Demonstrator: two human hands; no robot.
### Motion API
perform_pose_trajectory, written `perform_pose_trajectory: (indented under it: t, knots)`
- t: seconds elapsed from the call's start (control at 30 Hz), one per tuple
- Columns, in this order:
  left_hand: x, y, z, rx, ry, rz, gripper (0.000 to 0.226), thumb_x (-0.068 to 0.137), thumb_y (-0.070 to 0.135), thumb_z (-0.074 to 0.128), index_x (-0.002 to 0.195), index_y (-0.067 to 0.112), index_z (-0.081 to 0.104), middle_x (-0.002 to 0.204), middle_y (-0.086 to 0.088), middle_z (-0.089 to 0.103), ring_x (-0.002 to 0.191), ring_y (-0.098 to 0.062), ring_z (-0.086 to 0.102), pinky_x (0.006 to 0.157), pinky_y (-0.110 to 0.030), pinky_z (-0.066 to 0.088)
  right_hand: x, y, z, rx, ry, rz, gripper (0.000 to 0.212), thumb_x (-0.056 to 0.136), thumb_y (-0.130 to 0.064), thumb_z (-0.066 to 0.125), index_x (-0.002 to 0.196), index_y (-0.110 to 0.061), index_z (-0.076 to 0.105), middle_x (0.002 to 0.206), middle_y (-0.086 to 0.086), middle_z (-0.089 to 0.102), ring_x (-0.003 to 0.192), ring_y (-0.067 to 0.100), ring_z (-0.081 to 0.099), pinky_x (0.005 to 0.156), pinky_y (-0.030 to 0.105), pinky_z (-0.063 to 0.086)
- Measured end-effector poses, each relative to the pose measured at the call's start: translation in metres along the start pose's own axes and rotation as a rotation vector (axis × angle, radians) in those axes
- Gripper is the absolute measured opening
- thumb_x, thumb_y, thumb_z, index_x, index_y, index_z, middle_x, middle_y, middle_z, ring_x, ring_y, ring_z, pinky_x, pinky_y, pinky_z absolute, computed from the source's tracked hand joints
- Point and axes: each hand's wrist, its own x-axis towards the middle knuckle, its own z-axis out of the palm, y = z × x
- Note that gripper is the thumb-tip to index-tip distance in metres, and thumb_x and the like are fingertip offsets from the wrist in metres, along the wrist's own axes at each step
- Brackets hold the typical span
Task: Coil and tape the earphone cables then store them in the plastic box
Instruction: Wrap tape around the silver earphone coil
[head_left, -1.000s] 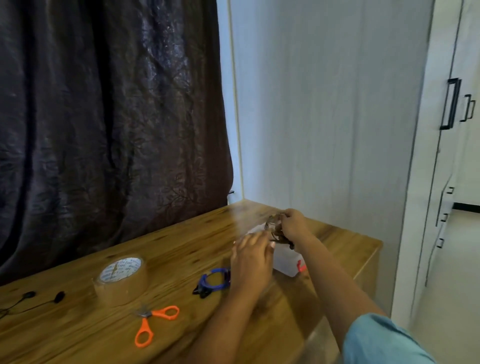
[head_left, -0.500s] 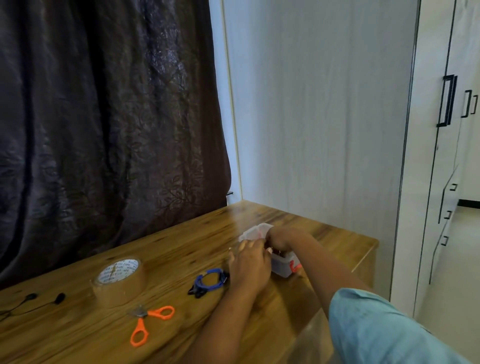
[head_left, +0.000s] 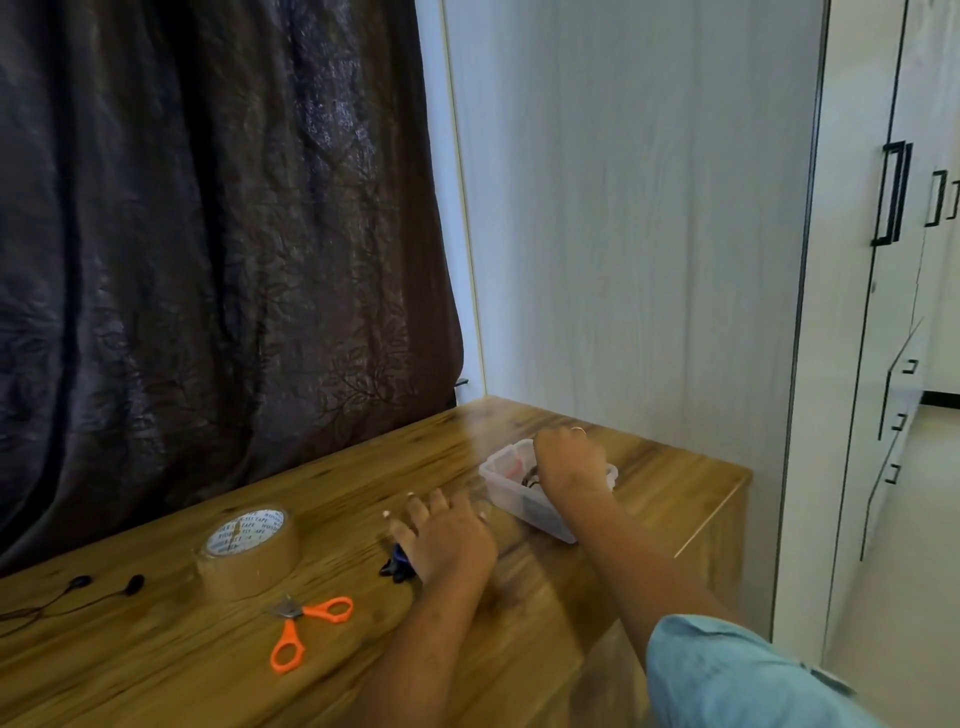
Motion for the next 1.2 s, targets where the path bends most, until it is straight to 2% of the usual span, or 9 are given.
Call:
perform_pose_trajectory:
  t: [0.13,0.27,0.53,0.67,0.8,0.87,0.97,1.1,1.2]
  knots:
    - [-0.005,-0.009,0.0,0.157,-0.151,-0.075,0.054,0.097,0.05,0.03,0.145,0.025,0.029,0.154,-0.011,0.025,0.141,-0.036,0.019,0.113,-0.055,0.008,0.002,0.002,0.001,0.065,-0.183,0.082,0.03,0.092,-0.002,0.05,0.121,-0.009,0.059,0.121,0.006,0.06,0.11,0.023,0.059,0.064,0.026,0.043]
    - [-0.008,-0.014,0.004,0.112,-0.19,-0.084,0.051,0.098,0.049,0.029,0.144,0.026,0.03,0.154,-0.009,0.024,0.138,-0.035,0.023,0.109,-0.052,0.026,0.005,0.008,0.008,0.145,-0.314,0.151,0.037,0.092,-0.004,0.051,0.128,-0.012,0.054,0.125,0.004,0.057,0.113,0.026,0.056,0.083,0.035,0.042]
    - [-0.004,-0.023,0.002,-0.113,-0.076,-0.001,0.038,0.1,0.042,0.033,0.131,0.025,0.048,0.141,-0.009,0.044,0.13,-0.03,0.037,0.101,-0.041,0.038,0.01,0.019,-0.016,0.596,0.045,0.124,0.021,0.093,-0.007,0.05,0.103,-0.003,0.068,0.101,0.012,0.068,0.091,0.027,0.064,0.077,0.031,0.051]
    - [0.009,-0.01,-0.01,-0.602,-0.046,-0.019,0.03,0.097,0.043,0.037,0.099,0.024,0.06,0.1,-0.01,0.066,0.097,-0.031,0.059,0.09,-0.046,0.047,-0.002,0.001,-0.028,0.999,-0.273,0.071,0.027,0.095,-0.022,0.055,0.105,0.0,0.067,0.085,0.007,0.064,0.071,0.015,0.059,0.07,0.027,0.052]
    - [0.011,0.015,-0.033,-0.695,0.021,0.06,0.02,0.089,0.042,0.043,0.1,0.032,0.056,0.103,-0.002,0.061,0.104,-0.027,0.054,0.097,-0.048,0.042,-0.014,-0.015,-0.032,1.286,-0.555,0.125,0.041,0.09,-0.045,0.06,0.101,-0.006,0.067,0.09,0.01,0.069,0.082,0.02,0.065,0.078,0.031,0.055]
    - [0.012,0.024,-0.043,-0.686,-0.001,0.107,0.033,0.082,0.033,0.056,0.114,0.029,0.053,0.112,-0.001,0.054,0.11,-0.025,0.047,0.101,-0.044,0.039,-0.011,-0.017,-0.03,1.389,-0.494,0.152,0.031,0.09,-0.034,0.063,0.1,-0.004,0.066,0.089,0.012,0.067,0.084,0.023,0.065,0.08,0.035,0.057]
    - [0.011,0.026,-0.048,-1.032,-0.126,0.139,0.061,0.069,0.026,0.075,0.12,0.034,0.043,0.118,0.0,0.055,0.103,-0.02,0.056,0.085,-0.034,0.052,-0.001,-0.009,-0.024,1.476,-0.355,0.221,0.018,0.094,-0.01,0.057,0.098,0.005,0.064,0.086,0.018,0.064,0.075,0.024,0.063,0.069,0.035,0.059]
    - [0.011,0.021,-0.038,-1.365,-0.138,0.061,0.038,0.088,0.008,0.063,0.12,0.022,0.049,0.105,-0.001,0.064,0.083,-0.012,0.064,0.059,-0.017,0.05,0.008,0.004,-0.015,1.56,-0.333,0.238,0.006,0.092,0.001,0.055,0.092,0.006,0.058,0.093,0.029,0.064,0.084,0.037,0.066,0.077,0.045,0.058]
    - [0.013,0.017,-0.028,-1.423,-0.09,-0.024,0.028,0.091,0.005,0.059,0.114,0.021,0.056,0.099,-0.008,0.069,0.081,-0.018,0.067,0.055,-0.021,0.049,0.008,0.01,-0.014,1.622,-0.266,0.262,0.003,0.091,0.006,0.055,0.092,0.003,0.055,0.081,0.021,0.061,0.068,0.027,0.064,0.055,0.031,0.059]
